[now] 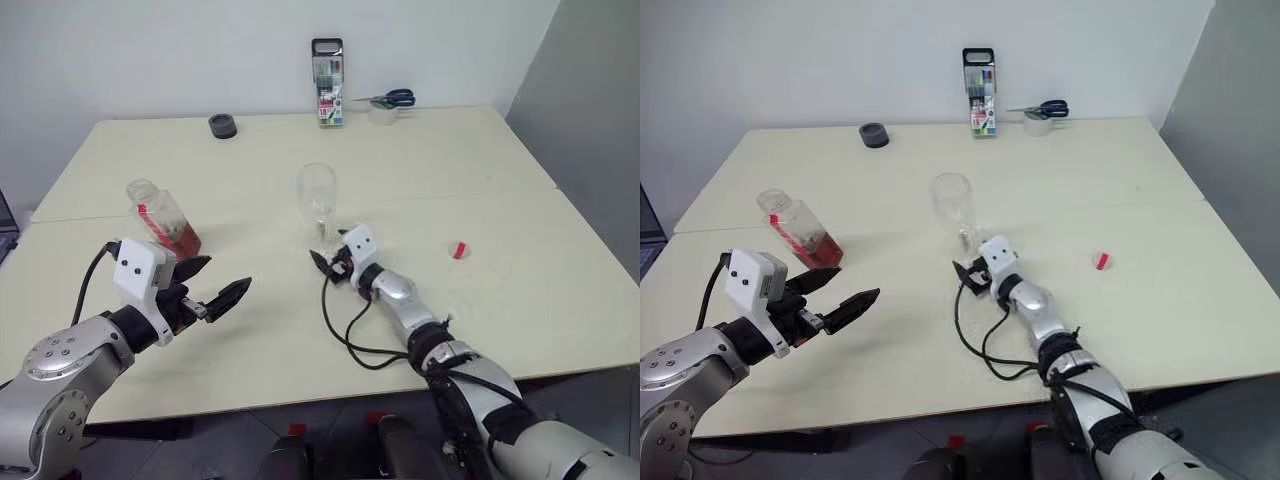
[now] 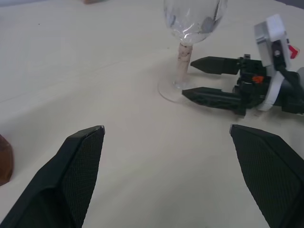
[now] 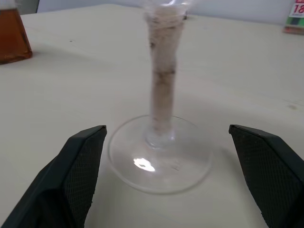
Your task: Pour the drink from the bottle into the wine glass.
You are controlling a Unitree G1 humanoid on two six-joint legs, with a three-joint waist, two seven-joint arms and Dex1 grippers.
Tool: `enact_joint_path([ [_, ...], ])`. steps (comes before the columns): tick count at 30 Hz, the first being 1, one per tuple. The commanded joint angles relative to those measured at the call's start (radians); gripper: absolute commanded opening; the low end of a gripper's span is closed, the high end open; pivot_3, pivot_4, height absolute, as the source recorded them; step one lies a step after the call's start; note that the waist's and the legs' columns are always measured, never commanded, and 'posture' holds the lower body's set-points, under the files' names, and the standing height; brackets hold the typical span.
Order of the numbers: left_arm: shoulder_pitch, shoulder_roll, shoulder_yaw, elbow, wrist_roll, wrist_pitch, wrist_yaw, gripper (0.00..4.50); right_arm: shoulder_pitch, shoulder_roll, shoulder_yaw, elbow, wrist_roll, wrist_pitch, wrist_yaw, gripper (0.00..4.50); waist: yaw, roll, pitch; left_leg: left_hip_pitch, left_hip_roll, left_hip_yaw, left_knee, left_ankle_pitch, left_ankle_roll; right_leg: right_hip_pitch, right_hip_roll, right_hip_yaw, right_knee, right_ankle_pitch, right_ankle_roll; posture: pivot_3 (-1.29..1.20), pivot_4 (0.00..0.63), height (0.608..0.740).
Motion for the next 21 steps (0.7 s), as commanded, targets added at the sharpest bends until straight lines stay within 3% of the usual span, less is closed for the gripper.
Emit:
enact_joint_path([
  [1,-0.002,-0.034,0.022,0.024,0.025,-0.040,0.039,4.50,0.110,-0.068,0.000,-0.333,0.059,0.116,0.082,4.46,0.006,0.000,0.000,0.000,0.000,0.000,0.000,0.000,0.000,0.000,0.000,0.000,0.000,0.000,0.000,0.00,0.150,0.740],
  [10,-0.059,-0.098,0.050,0.122,0.087,-0.114,0.126,4.50,0.352,-0.382,0.024,-1.205,0.322,0.706,0.322,4.46,0.017,0.001,0.001,-0.001,0.001,-0.003,0.001,0.000,0.000,0.000,0.000,0.000,-0.001,0.000,0.000,0.00,0.150,0.740],
  [15,-0.126,-0.120,0.047,0.181,0.122,-0.152,0.172,4.50,0.343,-0.536,-0.007,-1.417,0.522,0.912,0.440,4.46,0.023,0.000,0.001,-0.001,0.001,-0.004,0.001,0.000,0.000,0.001,0.000,-0.002,-0.002,-0.001,0.000,0.00,0.150,0.740],
  [21,-0.148,-0.126,0.085,0.226,0.136,-0.175,0.204,4.50,0.283,-0.603,-0.053,-1.491,0.689,1.052,0.449,4.46,0.027,-0.001,0.001,-0.002,0.001,-0.004,0.001,0.000,0.000,0.001,0.000,-0.002,-0.002,0.000,0.000,0.00,0.150,0.740],
])
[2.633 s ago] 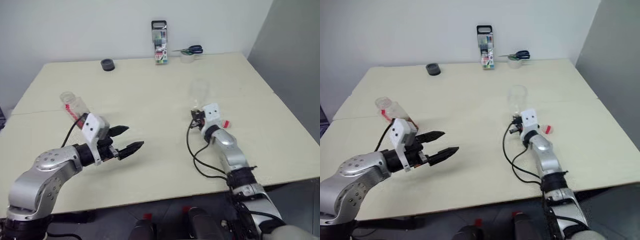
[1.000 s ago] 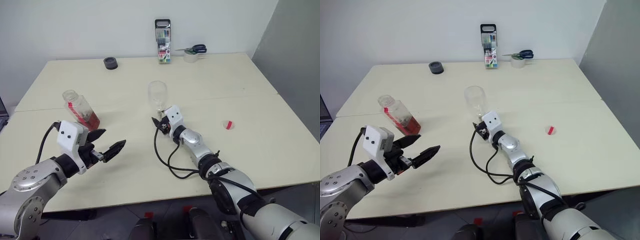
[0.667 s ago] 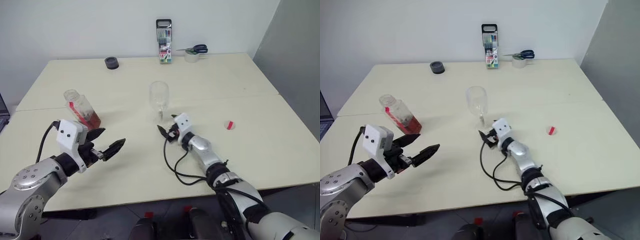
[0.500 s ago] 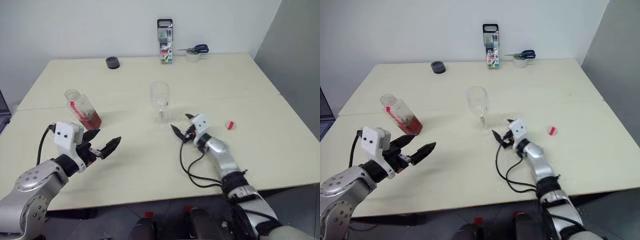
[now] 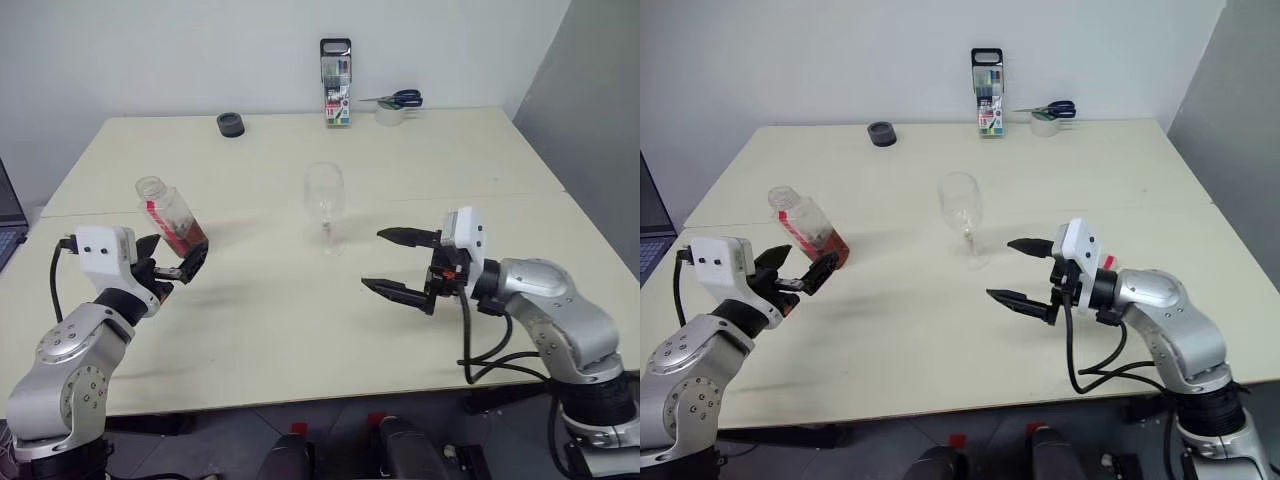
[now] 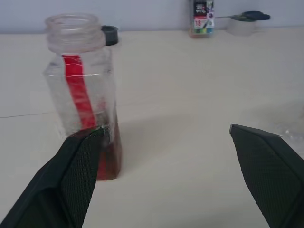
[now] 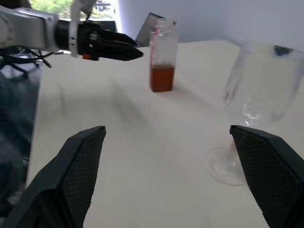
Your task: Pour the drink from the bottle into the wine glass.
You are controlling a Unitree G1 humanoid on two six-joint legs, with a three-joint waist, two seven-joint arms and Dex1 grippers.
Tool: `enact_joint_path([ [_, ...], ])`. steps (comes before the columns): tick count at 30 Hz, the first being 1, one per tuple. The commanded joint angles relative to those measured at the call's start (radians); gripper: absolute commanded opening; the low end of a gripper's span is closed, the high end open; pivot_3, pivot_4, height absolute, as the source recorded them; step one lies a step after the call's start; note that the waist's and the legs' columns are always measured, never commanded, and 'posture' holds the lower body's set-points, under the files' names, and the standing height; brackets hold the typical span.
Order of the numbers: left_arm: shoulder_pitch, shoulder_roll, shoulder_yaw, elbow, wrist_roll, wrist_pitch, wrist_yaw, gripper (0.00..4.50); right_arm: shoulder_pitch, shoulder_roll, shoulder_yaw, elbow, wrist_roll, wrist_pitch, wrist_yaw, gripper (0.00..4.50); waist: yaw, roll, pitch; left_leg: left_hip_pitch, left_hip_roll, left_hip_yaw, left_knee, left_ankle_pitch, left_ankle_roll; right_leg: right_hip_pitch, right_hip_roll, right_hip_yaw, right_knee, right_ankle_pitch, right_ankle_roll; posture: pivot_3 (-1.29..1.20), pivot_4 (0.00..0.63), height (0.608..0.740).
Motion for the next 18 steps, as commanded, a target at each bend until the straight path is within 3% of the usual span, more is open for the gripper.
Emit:
enact_joint_path([
  [1,-0.014,0.018,0.055,0.016,0.011,-0.030,0.008,4.50,-0.046,-0.005,-0.037,-0.058,0.088,0.055,-0.014,4.46,0.002,0.000,0.000,0.000,0.000,0.000,0.000,0.000,0.000,0.000,0.000,0.000,0.000,0.000,0.000,0.00,0.150,0.740],
  [18,-0.125,0.116,0.038,0.224,0.072,-0.103,-0.087,4.50,-0.091,0.042,-0.053,-0.098,0.172,0.117,-0.180,4.46,0.011,-0.001,0.000,-0.007,0.000,-0.004,0.001,0.002,-0.004,-0.002,-0.001,-0.002,-0.004,0.000,0.000,0.00,0.150,0.740],
])
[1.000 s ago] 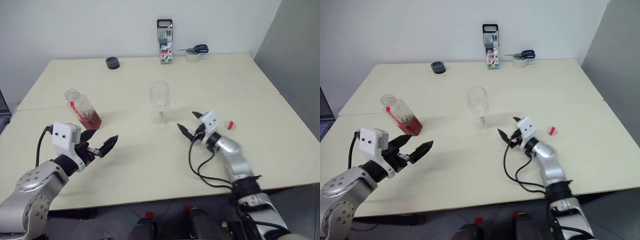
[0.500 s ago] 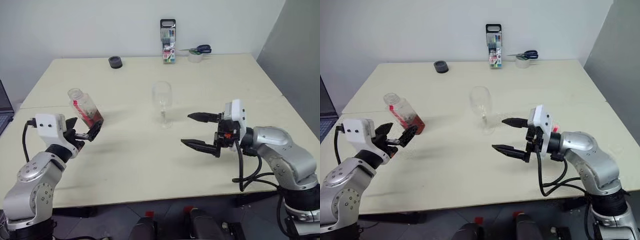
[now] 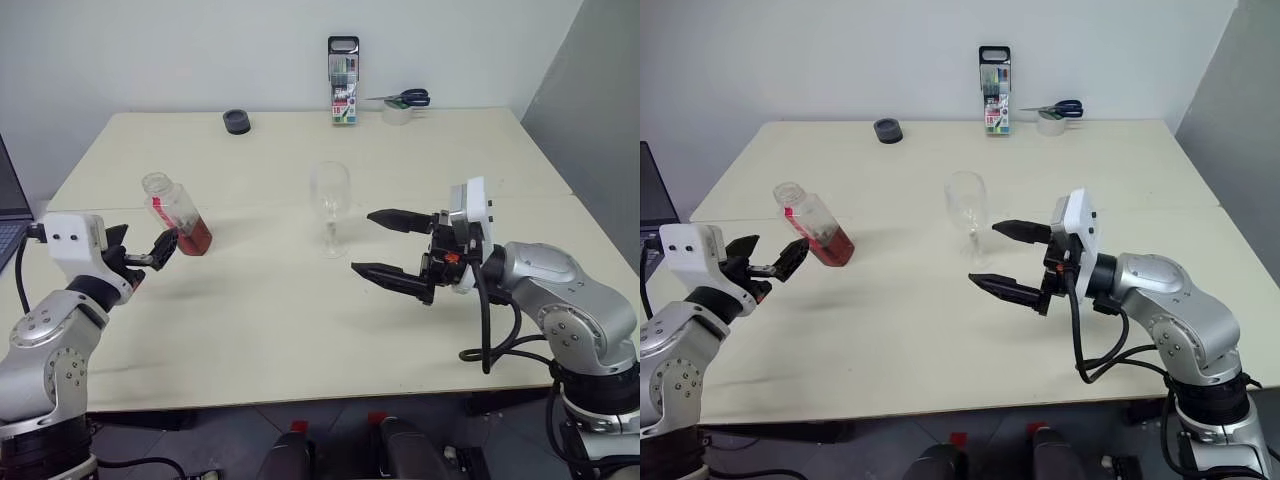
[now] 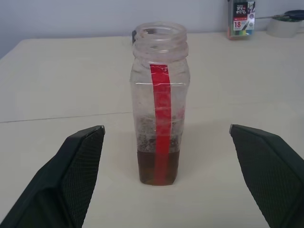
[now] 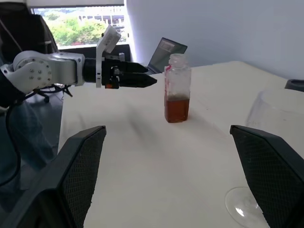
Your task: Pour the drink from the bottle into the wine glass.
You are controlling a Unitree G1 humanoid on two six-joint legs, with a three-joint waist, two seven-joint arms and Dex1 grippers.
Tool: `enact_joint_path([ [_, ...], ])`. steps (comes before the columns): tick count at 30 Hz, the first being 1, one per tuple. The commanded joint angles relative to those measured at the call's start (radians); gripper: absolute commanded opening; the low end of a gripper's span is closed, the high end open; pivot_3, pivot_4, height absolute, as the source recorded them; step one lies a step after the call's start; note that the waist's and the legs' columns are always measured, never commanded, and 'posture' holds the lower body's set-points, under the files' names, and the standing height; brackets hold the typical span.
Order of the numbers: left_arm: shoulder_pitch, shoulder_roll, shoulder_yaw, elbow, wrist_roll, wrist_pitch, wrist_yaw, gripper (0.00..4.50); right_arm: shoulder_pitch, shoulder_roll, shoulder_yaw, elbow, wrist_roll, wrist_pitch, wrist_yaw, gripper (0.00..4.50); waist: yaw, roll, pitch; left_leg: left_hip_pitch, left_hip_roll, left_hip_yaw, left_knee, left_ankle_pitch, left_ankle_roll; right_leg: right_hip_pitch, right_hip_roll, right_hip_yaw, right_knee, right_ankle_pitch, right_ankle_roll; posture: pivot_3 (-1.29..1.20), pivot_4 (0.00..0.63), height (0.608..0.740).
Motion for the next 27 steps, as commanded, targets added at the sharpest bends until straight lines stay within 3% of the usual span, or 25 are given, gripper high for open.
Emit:
enact_joint_path([
  [1,-0.031,0.030,0.002,0.021,0.019,-0.038,-0.023,4.50,-0.024,-0.002,-0.032,-0.044,0.026,0.001,-0.026,4.46,0.000,0.000,0.000,-0.001,0.000,0.000,0.000,0.000,0.000,0.000,0.000,0.000,-0.001,0.000,0.000,0.00,0.150,0.740],
  [27,-0.274,0.044,-0.148,0.388,0.137,-0.217,-0.176,4.50,-0.061,0.014,-0.016,-0.053,0.053,0.029,-0.119,4.46,0.000,0.000,0.000,-0.004,-0.001,-0.002,0.000,0.000,0.000,-0.001,-0.001,-0.002,-0.004,0.001,0.001,0.00,0.150,0.740],
])
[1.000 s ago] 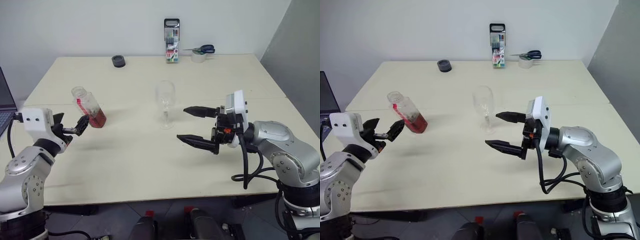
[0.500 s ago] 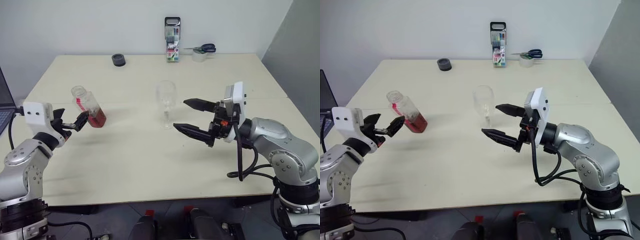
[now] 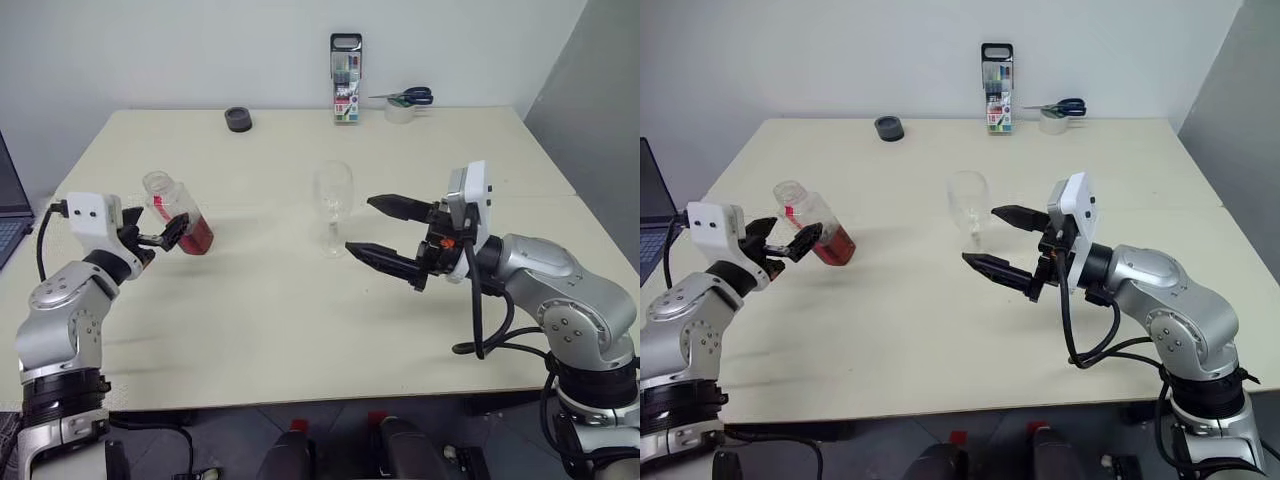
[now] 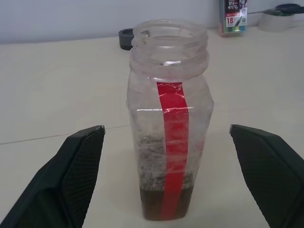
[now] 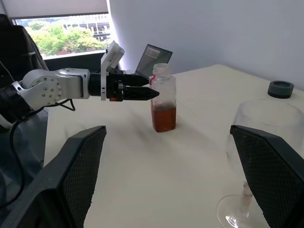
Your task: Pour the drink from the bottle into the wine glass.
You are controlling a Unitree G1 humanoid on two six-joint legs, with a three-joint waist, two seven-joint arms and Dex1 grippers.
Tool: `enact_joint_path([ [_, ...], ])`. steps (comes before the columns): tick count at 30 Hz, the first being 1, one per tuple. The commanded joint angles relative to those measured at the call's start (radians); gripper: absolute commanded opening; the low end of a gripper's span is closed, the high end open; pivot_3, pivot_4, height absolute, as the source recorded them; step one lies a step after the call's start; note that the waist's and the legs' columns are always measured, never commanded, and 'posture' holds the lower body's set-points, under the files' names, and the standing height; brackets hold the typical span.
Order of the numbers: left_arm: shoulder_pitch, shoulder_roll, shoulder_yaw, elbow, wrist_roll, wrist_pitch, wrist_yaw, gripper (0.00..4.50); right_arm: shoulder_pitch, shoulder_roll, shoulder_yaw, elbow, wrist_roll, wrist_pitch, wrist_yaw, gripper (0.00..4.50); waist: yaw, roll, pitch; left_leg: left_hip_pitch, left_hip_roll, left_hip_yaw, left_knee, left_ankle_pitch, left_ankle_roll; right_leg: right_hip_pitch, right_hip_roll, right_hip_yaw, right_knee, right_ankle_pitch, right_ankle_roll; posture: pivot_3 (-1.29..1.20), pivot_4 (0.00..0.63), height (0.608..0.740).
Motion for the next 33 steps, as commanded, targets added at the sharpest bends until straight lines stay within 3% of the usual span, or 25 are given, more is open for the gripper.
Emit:
enact_joint_path([
  [1,-0.051,0.011,-0.035,0.053,0.036,-0.067,-0.033,4.50,-0.015,0.002,-0.010,-0.039,0.008,-0.010,-0.008,4.46,0.000,0.000,0.000,0.000,0.000,0.000,0.000,0.000,0.000,0.000,0.000,0.000,0.000,0.000,0.000,0.00,0.150,0.740],
  [22,-0.253,-0.020,-0.090,0.486,0.138,-0.350,-0.068,4.50,0.004,0.010,-0.002,-0.049,-0.004,-0.012,-0.055,4.46,0.000,-0.001,0.000,-0.001,-0.001,0.000,0.000,0.000,0.000,-0.001,-0.001,0.000,0.001,0.000,0.000,0.00,0.150,0.740],
  [30,-0.263,-0.027,-0.086,0.515,0.133,-0.366,-0.082,2.09,0.013,0.013,0.002,-0.058,-0.009,-0.015,-0.061,4.50,0.000,-0.001,-0.001,-0.001,-0.001,0.000,0.000,0.000,0.000,-0.001,-0.001,0.000,0.001,0.000,0.000,0.00,0.150,0.740],
  [33,-0.259,-0.029,-0.086,0.511,0.135,-0.365,-0.079,1.79,0.017,0.013,0.004,-0.058,-0.014,-0.020,-0.064,4.50,0.000,-0.001,-0.001,-0.001,-0.001,0.000,0.000,0.000,0.000,-0.001,-0.001,0.000,0.001,0.000,0.000,0.00,0.150,0.740],
])
